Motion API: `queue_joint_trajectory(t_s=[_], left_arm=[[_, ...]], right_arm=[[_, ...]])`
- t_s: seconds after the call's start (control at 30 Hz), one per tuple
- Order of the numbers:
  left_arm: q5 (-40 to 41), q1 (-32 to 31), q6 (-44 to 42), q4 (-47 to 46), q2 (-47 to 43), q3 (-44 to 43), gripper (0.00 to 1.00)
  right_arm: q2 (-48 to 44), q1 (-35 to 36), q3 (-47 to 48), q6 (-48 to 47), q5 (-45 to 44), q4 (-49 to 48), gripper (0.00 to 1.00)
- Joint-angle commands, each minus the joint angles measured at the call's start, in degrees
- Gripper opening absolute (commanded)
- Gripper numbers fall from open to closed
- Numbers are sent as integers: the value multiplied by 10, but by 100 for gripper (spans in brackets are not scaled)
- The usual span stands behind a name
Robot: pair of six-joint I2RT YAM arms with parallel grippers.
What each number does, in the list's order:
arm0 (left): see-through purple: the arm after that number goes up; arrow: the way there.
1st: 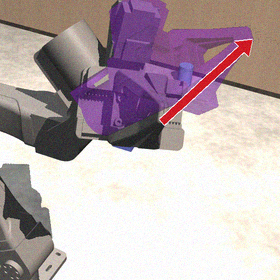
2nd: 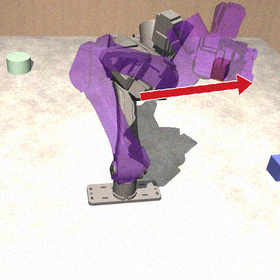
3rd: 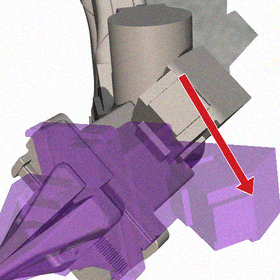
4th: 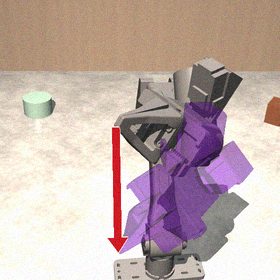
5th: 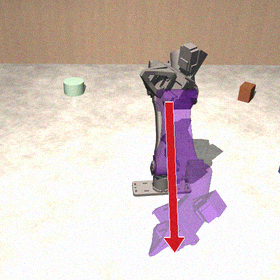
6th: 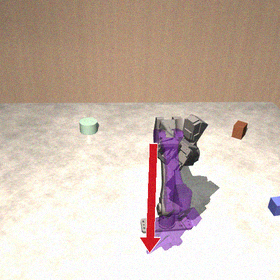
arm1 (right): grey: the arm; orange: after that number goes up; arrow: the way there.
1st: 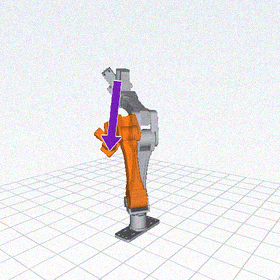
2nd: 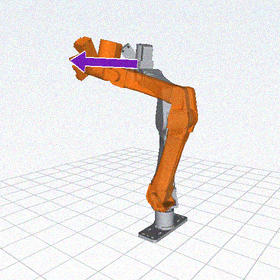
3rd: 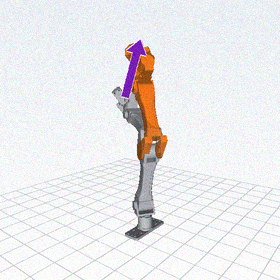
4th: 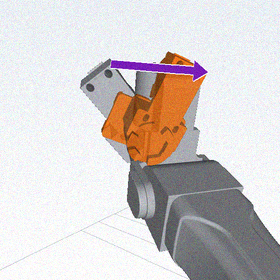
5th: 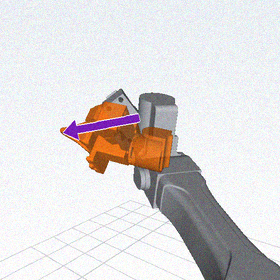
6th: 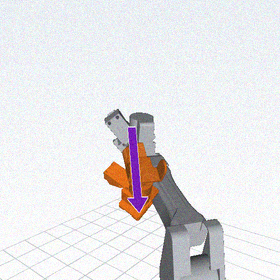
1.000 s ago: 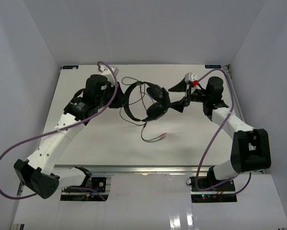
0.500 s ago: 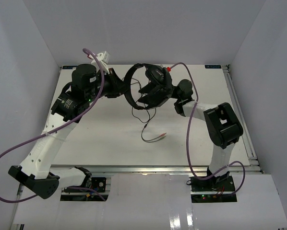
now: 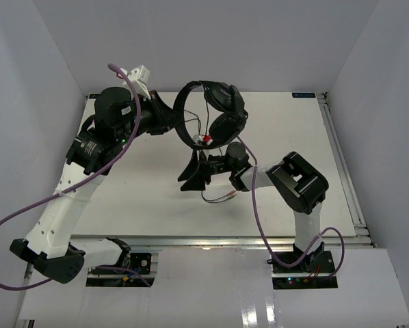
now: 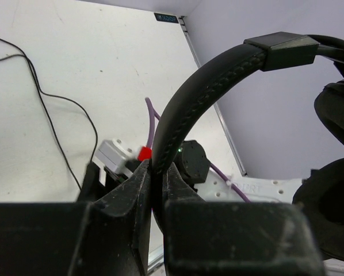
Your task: Wrap the headphones
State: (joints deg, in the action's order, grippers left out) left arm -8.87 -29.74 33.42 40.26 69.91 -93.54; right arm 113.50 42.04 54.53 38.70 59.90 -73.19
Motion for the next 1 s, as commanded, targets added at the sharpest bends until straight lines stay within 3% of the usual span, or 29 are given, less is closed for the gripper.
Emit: queue_joint_trajectory(t_s=[0.0, 0.1, 0.23, 0.43, 0.53, 0.63, 0.83, 0.9, 0.97], left_arm=[[67, 2, 17, -33, -20, -37, 0], [157, 2, 34, -48, -36, -25, 0], [290, 3, 59, -93, -56, 13, 0], [448, 3, 99, -166, -28, 59, 0], [527, 8, 113, -191, 8, 72, 0], [537, 15, 125, -231, 48, 77, 0], [603, 20, 8, -254, 120, 64, 0], [608, 29, -88, -298, 122, 110, 0], [594, 32, -108, -317, 123, 151, 0]], right_arm=[[-66, -6, -43, -168, -13, 43, 50], [-120, -22, -103, -223, -21, 106, 22], [-203, -24, -123, -383, -59, 313, 9], [-297, -7, -66, -562, -189, 651, 8], [-336, 17, -49, -624, -281, 729, 8], [-345, 62, -12, -681, -390, 812, 8], [-378, 65, 90, -780, -579, 899, 8], [-397, 52, 113, -829, -694, 899, 8], [-406, 36, 132, -858, -744, 886, 8]])
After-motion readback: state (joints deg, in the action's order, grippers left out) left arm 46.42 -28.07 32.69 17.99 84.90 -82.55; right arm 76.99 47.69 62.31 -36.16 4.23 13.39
